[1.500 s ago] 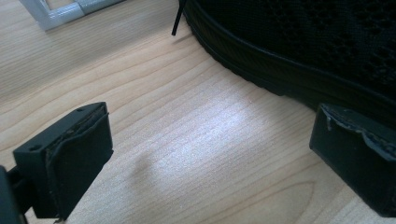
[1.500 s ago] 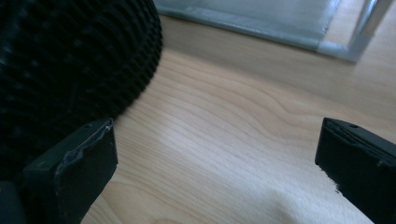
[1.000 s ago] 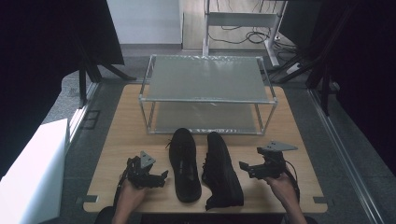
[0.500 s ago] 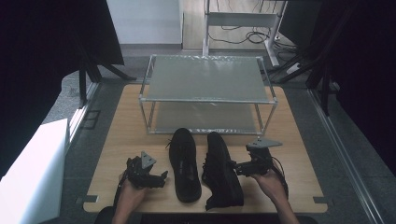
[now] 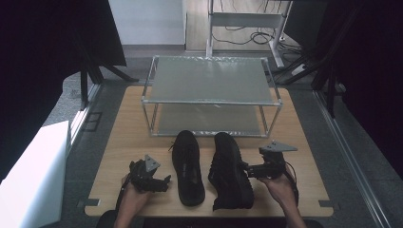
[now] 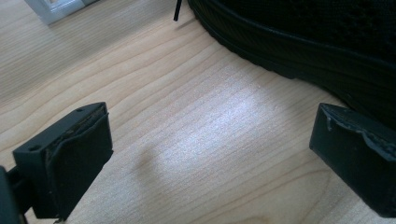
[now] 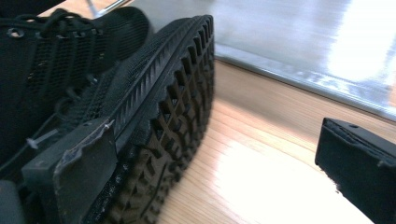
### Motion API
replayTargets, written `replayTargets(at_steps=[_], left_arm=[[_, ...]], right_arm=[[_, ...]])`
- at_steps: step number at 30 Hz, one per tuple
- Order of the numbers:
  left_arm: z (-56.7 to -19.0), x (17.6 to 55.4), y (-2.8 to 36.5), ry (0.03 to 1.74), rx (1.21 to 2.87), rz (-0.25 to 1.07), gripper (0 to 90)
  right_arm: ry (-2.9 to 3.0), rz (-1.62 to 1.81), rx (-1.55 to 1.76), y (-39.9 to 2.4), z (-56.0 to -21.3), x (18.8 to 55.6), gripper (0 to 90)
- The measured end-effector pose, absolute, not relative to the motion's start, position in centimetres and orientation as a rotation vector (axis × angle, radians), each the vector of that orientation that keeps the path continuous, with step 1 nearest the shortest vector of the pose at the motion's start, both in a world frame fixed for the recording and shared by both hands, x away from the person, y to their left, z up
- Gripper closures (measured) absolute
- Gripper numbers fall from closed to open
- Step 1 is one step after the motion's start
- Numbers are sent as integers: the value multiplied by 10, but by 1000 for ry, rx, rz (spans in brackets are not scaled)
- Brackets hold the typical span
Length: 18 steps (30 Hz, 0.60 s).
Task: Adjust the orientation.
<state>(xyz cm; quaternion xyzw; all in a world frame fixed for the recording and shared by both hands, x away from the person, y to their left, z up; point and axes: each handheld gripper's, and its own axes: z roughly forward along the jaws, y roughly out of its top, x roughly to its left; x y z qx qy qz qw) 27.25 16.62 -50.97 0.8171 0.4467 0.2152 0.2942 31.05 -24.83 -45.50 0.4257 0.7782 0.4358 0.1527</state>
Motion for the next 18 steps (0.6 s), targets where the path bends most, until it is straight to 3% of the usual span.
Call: replayTargets(at_steps=[18], left_arm=[[-510,273,165,1187,2178,566,0]], right_arm=[[2175,1244,1331,-292,-464,313,64]])
